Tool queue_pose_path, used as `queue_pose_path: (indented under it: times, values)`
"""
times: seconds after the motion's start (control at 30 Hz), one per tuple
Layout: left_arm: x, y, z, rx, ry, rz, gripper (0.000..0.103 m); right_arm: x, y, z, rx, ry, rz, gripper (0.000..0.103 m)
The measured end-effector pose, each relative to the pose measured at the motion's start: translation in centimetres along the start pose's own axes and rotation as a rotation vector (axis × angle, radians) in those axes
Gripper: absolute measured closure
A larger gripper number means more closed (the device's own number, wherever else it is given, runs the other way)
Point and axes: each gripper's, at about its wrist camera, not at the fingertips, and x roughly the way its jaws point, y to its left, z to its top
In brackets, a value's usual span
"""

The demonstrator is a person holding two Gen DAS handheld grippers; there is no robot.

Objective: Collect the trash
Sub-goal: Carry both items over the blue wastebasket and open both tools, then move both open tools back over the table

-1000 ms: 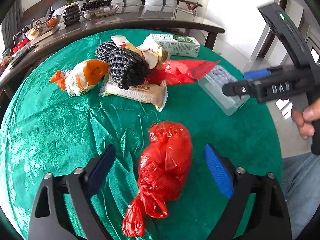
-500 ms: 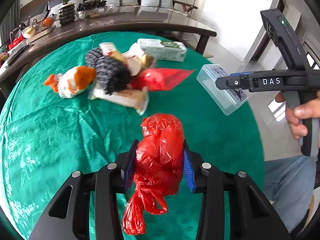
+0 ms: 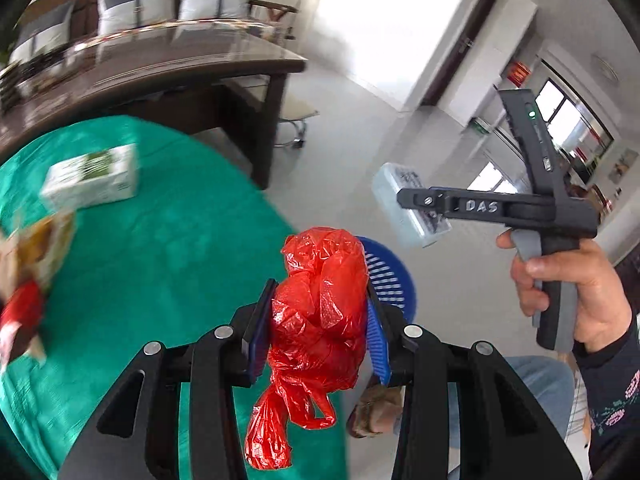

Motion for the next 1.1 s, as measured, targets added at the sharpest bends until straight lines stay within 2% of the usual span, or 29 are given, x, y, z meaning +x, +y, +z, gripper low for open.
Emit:
queue_pose_path:
  times: [0.27, 0.4, 0.5, 0.83, 0.87, 0.9, 0.93, 0.97, 1.0, 1.1]
  values:
    - [11.4, -7.0, 3.0, 0.072, 0.079, -0.037, 0.061, 4.0, -9.4, -2.5, 0.16, 0.019, -0.056, 0.042]
    - [15.8, -7.9, 3.5, 0.077, 0.109, -0.05, 0.061, 5.6, -11.6, -3.4, 0.227, 0.045, -0.031, 0.042]
    - [18.0, -8.4, 3.4, 0.086, 0.125, -0.058, 0.061, 6.1, -11.8, -3.1, 0.233, 0.037, -0.055, 0.042]
    - [22.7, -8.2, 2.9, 0.093, 0.164, -0.042, 0.06, 7.2, -14.9, -3.8, 0.316, 0.056, -0.048, 0.041]
    - [22.8, -8.1, 2.7, 0.093, 0.168, -0.04, 0.058, 7.5, -15.1, -3.6, 0.327, 0.055, -0.042, 0.039]
    - [23.6, -8.0, 2.6, 0.092, 0.178, -0.036, 0.05, 7.6, -15.3, -3.6, 0.34, 0.053, -0.03, 0.034]
    - [23.5, -8.0, 2.2, 0.092, 0.182, -0.034, 0.045, 7.4, -15.7, -3.6, 0.356, 0.045, -0.035, 0.023]
    - [23.9, -8.0, 2.2, 0.093, 0.184, -0.026, 0.035, 7.1, -15.9, -3.5, 0.364, 0.032, -0.041, 0.023]
    - [24.5, -8.0, 2.2, 0.1, 0.179, -0.009, 0.03, 6.9, -16.0, -3.6, 0.368, 0.026, -0.036, 0.023]
    - [25.2, -7.9, 2.7, 0.084, 0.181, 0.0, 0.023, 5.9, -16.6, -3.4, 0.392, -0.005, -0.035, 0.023]
